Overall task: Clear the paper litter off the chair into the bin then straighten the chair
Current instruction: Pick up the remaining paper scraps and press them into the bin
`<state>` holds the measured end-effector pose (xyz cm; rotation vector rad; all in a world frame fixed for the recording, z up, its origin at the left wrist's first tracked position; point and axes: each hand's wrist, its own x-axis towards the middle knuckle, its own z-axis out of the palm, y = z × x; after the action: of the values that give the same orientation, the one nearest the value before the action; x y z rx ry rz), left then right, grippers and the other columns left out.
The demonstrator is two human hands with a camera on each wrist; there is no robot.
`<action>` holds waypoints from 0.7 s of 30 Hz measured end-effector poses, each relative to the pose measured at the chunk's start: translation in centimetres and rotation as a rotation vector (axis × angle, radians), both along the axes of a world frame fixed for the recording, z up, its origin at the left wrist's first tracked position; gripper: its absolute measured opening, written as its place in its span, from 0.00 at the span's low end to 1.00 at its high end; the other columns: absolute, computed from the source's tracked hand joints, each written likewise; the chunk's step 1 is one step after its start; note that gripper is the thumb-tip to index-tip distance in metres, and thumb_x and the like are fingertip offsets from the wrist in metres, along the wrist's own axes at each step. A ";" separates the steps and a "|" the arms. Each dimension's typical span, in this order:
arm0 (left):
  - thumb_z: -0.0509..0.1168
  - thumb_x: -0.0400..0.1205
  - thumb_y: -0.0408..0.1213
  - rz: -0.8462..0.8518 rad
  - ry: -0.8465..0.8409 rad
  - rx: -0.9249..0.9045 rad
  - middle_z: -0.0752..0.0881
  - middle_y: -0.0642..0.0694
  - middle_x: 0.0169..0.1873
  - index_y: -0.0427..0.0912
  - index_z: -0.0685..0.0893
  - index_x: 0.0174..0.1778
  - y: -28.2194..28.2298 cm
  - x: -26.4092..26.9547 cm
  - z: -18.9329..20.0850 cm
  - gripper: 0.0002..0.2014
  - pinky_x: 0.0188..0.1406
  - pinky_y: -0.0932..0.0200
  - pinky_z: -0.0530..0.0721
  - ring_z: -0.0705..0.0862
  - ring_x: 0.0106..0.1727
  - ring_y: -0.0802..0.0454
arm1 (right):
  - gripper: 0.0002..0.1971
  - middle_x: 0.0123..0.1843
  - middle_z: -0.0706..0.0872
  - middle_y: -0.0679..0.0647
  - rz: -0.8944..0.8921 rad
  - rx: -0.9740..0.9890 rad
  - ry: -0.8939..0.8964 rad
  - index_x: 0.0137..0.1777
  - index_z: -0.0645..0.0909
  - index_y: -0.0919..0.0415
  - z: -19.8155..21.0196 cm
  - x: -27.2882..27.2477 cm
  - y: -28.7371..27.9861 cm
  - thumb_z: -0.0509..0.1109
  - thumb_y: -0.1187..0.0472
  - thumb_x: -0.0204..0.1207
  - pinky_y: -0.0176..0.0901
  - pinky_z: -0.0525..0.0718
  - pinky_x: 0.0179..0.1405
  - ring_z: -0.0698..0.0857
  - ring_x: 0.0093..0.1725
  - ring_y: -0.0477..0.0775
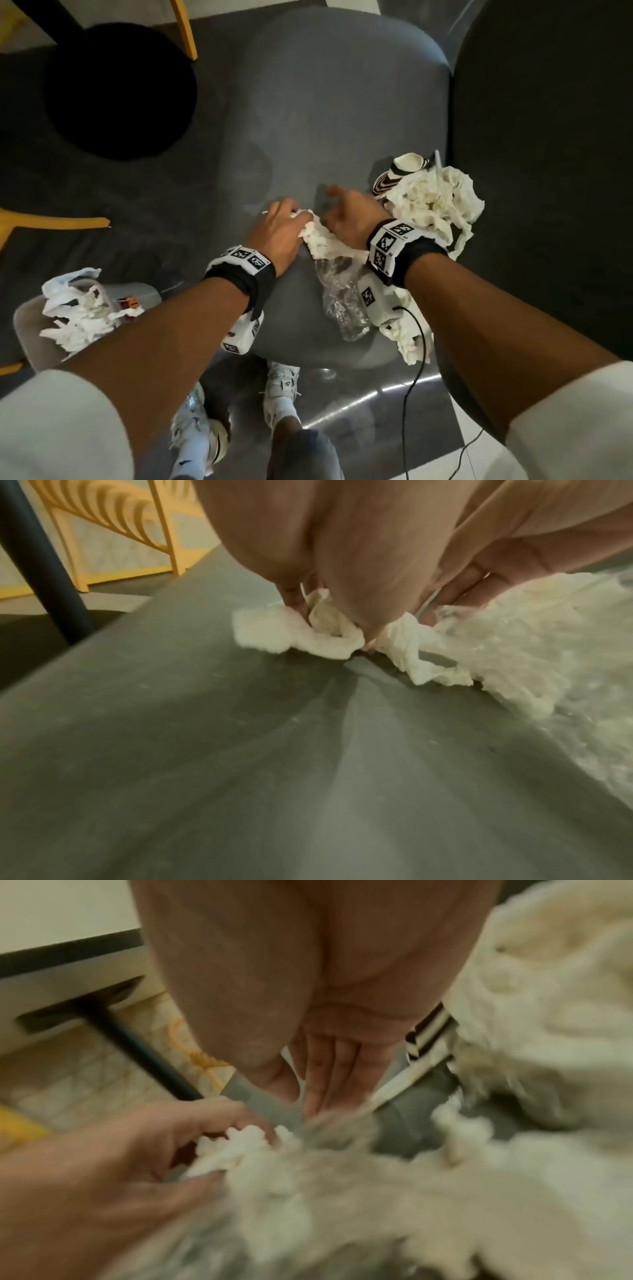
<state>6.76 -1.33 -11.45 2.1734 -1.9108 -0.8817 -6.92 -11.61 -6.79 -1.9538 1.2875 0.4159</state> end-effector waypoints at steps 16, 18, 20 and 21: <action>0.62 0.80 0.29 0.503 0.244 -0.174 0.80 0.36 0.53 0.38 0.82 0.60 1.9 6.4 1.9 0.13 0.53 0.57 0.75 0.80 0.54 0.40 | 0.17 0.58 0.86 0.68 0.117 -0.466 0.417 0.62 0.82 0.60 3.8 -2.0 -7.9 0.71 0.64 0.72 0.60 0.84 0.60 0.84 0.60 0.73; 0.62 0.81 0.30 0.570 0.271 -0.202 0.80 0.38 0.54 0.40 0.82 0.62 2.6 7.0 2.3 0.14 0.54 0.56 0.77 0.81 0.55 0.41 | 0.20 0.58 0.85 0.67 0.133 -0.531 0.379 0.63 0.82 0.58 4.3 -0.6 -7.2 0.72 0.63 0.70 0.61 0.82 0.61 0.83 0.60 0.74; 0.62 0.81 0.29 0.594 0.278 -0.230 0.81 0.39 0.54 0.41 0.83 0.62 3.1 7.9 3.0 0.15 0.55 0.56 0.78 0.82 0.54 0.42 | 0.21 0.60 0.84 0.66 0.146 -0.563 0.308 0.65 0.80 0.57 4.7 1.3 -6.3 0.70 0.64 0.71 0.62 0.80 0.62 0.81 0.61 0.74; 0.62 0.81 0.28 0.590 0.272 -0.242 0.81 0.39 0.54 0.41 0.83 0.62 3.2 8.5 3.5 0.15 0.54 0.57 0.78 0.82 0.54 0.42 | 0.21 0.61 0.83 0.66 0.154 -0.570 0.271 0.67 0.79 0.57 4.9 2.4 -5.8 0.69 0.64 0.72 0.62 0.79 0.62 0.81 0.62 0.74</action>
<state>15.24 1.86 -7.96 2.1446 -1.0900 -0.7346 -4.51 -17.39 -1.94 -2.5525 1.5538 0.4320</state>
